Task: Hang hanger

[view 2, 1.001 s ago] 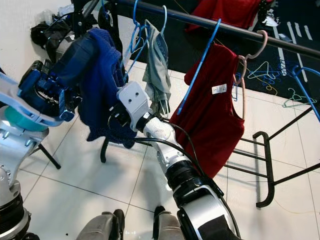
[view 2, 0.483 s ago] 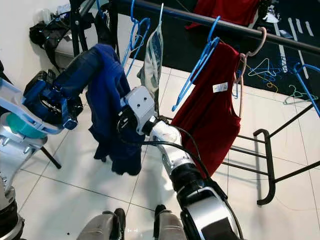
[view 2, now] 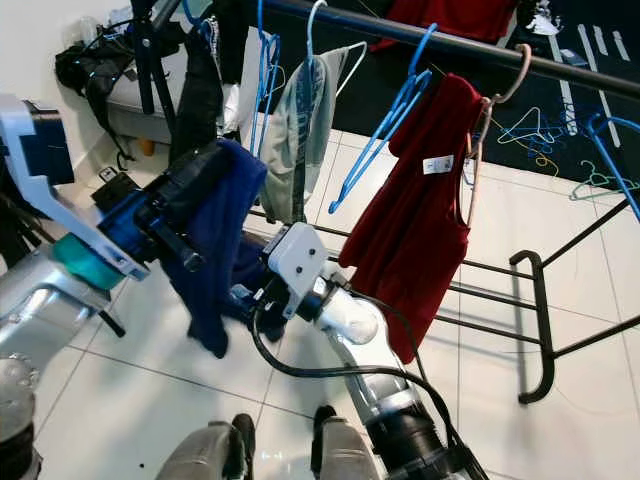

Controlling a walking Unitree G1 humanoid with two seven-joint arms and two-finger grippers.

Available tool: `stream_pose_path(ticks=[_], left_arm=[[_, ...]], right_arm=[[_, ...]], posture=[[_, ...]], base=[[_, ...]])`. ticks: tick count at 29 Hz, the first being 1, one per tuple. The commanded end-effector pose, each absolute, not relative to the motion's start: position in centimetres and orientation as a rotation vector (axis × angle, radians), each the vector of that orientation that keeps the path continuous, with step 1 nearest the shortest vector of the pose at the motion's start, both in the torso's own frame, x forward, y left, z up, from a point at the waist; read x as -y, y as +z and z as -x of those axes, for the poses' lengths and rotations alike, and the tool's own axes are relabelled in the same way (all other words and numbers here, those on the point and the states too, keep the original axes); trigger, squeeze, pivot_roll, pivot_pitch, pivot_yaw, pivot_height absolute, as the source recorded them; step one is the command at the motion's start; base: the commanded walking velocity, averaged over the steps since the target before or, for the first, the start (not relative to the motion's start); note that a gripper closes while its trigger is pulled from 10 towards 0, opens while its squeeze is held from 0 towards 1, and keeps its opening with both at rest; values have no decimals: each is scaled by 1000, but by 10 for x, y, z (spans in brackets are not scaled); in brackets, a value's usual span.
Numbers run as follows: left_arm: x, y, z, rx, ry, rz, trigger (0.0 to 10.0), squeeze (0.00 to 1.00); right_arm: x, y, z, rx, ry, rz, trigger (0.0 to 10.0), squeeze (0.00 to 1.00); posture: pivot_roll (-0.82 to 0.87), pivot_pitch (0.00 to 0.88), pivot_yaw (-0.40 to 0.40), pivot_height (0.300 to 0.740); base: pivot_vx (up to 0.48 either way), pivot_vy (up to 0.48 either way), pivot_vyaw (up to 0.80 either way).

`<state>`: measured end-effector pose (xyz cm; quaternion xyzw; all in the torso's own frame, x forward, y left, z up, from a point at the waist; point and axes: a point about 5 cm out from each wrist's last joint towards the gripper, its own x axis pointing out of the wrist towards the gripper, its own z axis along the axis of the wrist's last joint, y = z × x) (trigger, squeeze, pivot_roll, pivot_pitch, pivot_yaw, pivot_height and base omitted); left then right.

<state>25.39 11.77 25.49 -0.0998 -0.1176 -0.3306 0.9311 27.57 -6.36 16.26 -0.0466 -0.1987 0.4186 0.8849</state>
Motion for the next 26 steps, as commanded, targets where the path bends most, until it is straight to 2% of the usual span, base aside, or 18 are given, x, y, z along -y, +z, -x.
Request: stream_pose_path(ticks=[1,8,9,11,12,13,14,17,18,19,20,21,23,24,25,26], left_arm=[[-121,233,-262,175,-598,120,10000,1000],[-125,214,-253,105,-634,94,10000,1000],[-128,208,-237,44,-711,131,10000,1000],[-128,208,-237,44,-711,131,10000,1000],[-131,203,-223,-18,-764,174,10000,1000],[-131,203,-223,-18,-764,174,10000,1000],[-135,200,-216,-46,-741,203,10000,0],[-135,200,-216,-46,-741,203,10000,0],[-142,194,-221,-67,-627,201,10000,0],[-142,194,-221,-67,-627,201,10000,0],[-147,180,-240,-98,-448,129,10000,0],[-147,180,-240,-98,-448,129,10000,0],[-152,154,-268,-142,-178,50,10000,0],[-151,146,-276,-135,-134,-13,10000,0],[-149,144,-280,-114,-125,-63,10000,0],[-147,143,-281,-103,-135,-88,10000,0]], right_arm=[[77,159,-279,392,781,60,0,0],[96,151,-291,342,651,31,0,0],[117,145,-300,286,527,17,0,0],[117,145,-300,286,527,17,0,0],[143,141,-308,239,392,-5,0,0],[143,141,-308,239,392,-5,0,0],[171,139,-311,203,262,-6,0,0],[171,139,-311,203,262,-6,0,0],[190,137,-309,180,191,24,0,0],[190,137,-309,180,191,24,0,0],[191,134,-303,160,209,51,0,0],[191,134,-303,160,209,51,0,0],[173,131,-290,154,290,38,0,0],[165,133,-285,170,303,14,2392,0],[161,138,-284,203,293,-2,10000,0],[159,144,-284,232,275,-11,10000,0]], posture=[[-67,161,57,740],[-60,161,62,740],[-55,164,63,740],[-55,164,63,740],[-55,164,63,740],[-55,164,63,740],[-51,172,63,740],[-51,172,63,740],[-58,175,63,740],[-58,175,63,740],[-63,175,59,740],[-63,175,59,740],[-69,175,56,740],[-88,171,42,740],[-88,171,39,740],[-90,171,38,740]], base=[[0,0,0],[0,0,0],[0,0,0],[0,0,0],[0,0,0],[0,0,0],[0,0,0],[0,0,0],[0,0,0],[0,0,0],[0,0,0],[0,0,0],[0,0,0],[0,0,0],[0,0,0],[0,0,0]])
